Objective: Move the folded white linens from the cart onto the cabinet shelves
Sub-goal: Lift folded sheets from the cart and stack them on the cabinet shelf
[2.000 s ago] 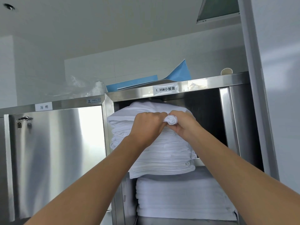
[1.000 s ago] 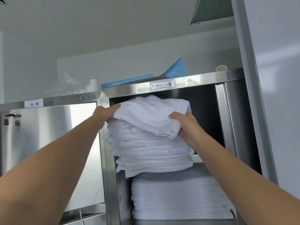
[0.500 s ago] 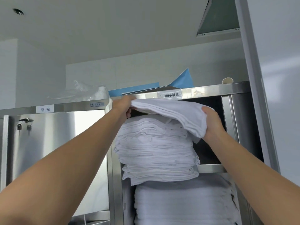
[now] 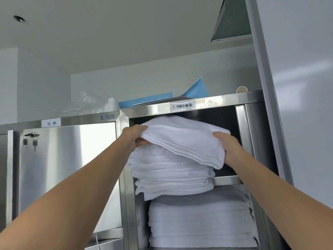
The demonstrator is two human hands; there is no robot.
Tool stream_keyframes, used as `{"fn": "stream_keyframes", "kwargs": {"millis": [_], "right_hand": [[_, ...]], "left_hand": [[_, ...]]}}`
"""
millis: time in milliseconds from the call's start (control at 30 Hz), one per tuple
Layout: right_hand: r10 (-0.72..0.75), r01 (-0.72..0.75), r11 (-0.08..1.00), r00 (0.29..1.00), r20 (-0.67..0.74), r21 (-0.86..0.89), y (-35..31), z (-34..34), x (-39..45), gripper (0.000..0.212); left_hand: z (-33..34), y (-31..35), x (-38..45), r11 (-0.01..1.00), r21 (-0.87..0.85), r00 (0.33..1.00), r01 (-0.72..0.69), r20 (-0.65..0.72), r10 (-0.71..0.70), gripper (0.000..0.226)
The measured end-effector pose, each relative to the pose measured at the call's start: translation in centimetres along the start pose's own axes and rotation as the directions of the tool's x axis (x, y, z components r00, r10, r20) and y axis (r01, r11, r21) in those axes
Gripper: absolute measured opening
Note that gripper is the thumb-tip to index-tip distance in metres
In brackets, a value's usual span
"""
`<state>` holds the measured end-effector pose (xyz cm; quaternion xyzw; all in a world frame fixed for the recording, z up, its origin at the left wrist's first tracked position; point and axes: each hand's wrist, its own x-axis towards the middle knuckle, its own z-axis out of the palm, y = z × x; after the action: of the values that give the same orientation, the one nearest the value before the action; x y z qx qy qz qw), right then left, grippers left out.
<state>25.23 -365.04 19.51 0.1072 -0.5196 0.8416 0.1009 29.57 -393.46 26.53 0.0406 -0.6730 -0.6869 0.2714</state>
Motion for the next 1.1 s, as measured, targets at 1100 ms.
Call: {"fn": "stream_keyframes", "kwargs": {"millis": [1100], "right_hand": [[0.149, -0.179, 0.975, 0.966, 0.21, 0.135, 2.2, -5.8, -5.3, 0.019]], "left_hand": [[1.2, -2.3, -5.5, 0.897, 0.435, 0.996, -0.081, 0.016, 0.083, 0.066]]}}
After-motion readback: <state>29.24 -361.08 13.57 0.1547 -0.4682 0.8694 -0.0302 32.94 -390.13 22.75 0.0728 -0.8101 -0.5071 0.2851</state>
